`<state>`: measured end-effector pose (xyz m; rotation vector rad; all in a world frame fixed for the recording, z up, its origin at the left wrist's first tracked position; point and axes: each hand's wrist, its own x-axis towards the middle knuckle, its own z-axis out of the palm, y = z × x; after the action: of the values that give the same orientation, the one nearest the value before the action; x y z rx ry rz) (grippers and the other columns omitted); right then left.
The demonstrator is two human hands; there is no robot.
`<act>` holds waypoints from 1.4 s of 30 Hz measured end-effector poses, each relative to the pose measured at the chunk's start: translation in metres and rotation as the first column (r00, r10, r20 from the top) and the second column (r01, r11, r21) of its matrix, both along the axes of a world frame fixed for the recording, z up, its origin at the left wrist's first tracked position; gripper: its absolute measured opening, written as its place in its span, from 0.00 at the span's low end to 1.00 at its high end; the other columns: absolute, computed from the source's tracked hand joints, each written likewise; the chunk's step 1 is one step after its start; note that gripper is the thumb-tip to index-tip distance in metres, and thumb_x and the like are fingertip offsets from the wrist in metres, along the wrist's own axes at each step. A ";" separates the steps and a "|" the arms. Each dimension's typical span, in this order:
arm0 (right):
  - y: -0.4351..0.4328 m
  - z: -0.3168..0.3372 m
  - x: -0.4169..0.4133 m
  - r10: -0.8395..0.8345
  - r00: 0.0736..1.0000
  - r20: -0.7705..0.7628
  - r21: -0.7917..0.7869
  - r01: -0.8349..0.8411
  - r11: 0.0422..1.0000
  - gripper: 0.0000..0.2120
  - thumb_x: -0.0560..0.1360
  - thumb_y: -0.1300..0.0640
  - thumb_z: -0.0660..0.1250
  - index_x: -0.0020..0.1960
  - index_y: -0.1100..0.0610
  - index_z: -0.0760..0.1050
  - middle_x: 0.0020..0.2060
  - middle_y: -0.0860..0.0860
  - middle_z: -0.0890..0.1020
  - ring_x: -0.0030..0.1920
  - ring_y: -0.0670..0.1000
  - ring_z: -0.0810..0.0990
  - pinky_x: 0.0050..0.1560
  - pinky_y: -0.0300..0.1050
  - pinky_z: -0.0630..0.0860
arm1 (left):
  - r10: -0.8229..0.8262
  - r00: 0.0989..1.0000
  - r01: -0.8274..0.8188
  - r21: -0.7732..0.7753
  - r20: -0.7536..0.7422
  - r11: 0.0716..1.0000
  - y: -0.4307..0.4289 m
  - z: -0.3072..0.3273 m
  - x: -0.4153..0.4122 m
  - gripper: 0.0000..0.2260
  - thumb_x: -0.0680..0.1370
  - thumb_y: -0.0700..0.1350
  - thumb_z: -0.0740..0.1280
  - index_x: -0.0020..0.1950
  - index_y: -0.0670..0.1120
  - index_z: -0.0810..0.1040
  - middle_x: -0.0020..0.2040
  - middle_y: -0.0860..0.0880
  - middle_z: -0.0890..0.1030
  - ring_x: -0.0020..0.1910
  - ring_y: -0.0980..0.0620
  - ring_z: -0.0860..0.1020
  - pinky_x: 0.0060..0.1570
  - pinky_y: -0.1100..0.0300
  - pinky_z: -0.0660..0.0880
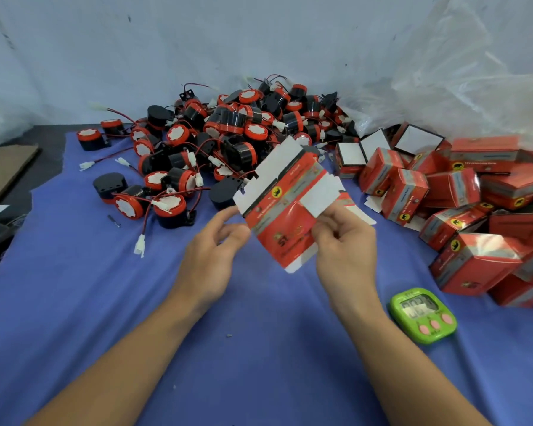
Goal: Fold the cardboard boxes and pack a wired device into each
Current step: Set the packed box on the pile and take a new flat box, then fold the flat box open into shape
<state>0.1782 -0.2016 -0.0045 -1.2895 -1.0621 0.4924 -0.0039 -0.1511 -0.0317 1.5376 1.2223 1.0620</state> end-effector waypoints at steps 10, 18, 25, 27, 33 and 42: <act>-0.004 -0.003 -0.013 0.213 0.962 -0.173 -0.245 -0.252 0.936 0.09 0.73 0.67 0.71 0.42 0.53 0.84 0.36 0.48 0.87 0.39 0.45 0.84 0.42 0.41 0.82 | 0.078 0.984 -0.111 0.217 0.157 0.970 0.005 -0.002 -0.001 0.41 0.76 0.38 0.77 0.80 0.61 0.59 0.49 0.55 0.86 0.51 0.56 0.85 0.50 0.60 0.83; 0.002 0.000 0.006 0.038 0.992 -0.118 -0.032 -0.042 0.999 0.11 0.74 0.72 0.70 0.45 0.58 0.85 0.39 0.54 0.87 0.40 0.47 0.81 0.44 0.43 0.79 | 0.219 0.975 -0.204 0.492 0.028 0.847 -0.002 0.008 -0.005 0.17 0.77 0.36 0.74 0.53 0.58 0.76 0.49 0.62 0.82 0.51 0.57 0.80 0.51 0.59 0.77; 0.004 -0.009 0.004 -0.249 0.915 0.318 -0.044 0.277 0.960 0.11 0.74 0.65 0.71 0.39 0.50 0.81 0.31 0.44 0.80 0.39 0.47 0.77 0.36 0.26 0.68 | 0.044 0.999 -0.049 0.556 0.023 0.829 -0.012 0.007 -0.004 0.09 0.80 0.53 0.68 0.59 0.57 0.81 0.56 0.56 0.84 0.59 0.52 0.81 0.58 0.66 0.73; 0.007 -0.013 0.008 -0.258 0.896 0.362 -0.110 0.316 0.942 0.08 0.75 0.64 0.70 0.40 0.54 0.80 0.31 0.45 0.80 0.39 0.50 0.79 0.36 0.29 0.69 | -0.065 0.998 0.049 0.504 0.015 0.862 -0.015 0.003 -0.006 0.14 0.82 0.61 0.64 0.52 0.55 0.85 0.49 0.55 0.85 0.52 0.51 0.83 0.51 0.61 0.76; 0.006 -0.014 0.005 -0.198 0.923 0.329 -0.243 0.286 0.927 0.20 0.76 0.56 0.71 0.66 0.43 0.79 0.53 0.45 0.85 0.55 0.49 0.81 0.48 0.34 0.72 | 0.034 0.995 0.005 0.400 -0.091 0.917 -0.015 0.008 0.000 0.26 0.80 0.62 0.62 0.31 0.46 0.61 0.29 0.53 0.57 0.30 0.56 0.57 0.31 0.52 0.54; -0.005 -0.010 -0.022 -0.177 0.722 0.669 0.212 0.042 0.976 0.08 0.71 0.65 0.76 0.48 0.55 0.84 0.64 0.49 0.83 0.64 0.50 0.73 0.65 0.45 0.66 | 0.135 0.984 -0.074 0.421 -0.118 0.904 -0.016 0.007 0.004 0.19 0.79 0.56 0.63 0.32 0.47 0.75 0.26 0.50 0.67 0.27 0.53 0.64 0.27 0.49 0.65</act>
<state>0.1563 -0.2066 -0.0146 -1.3892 -1.5905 -0.2181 -0.0003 -0.1668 -0.0251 1.9185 1.2411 1.3682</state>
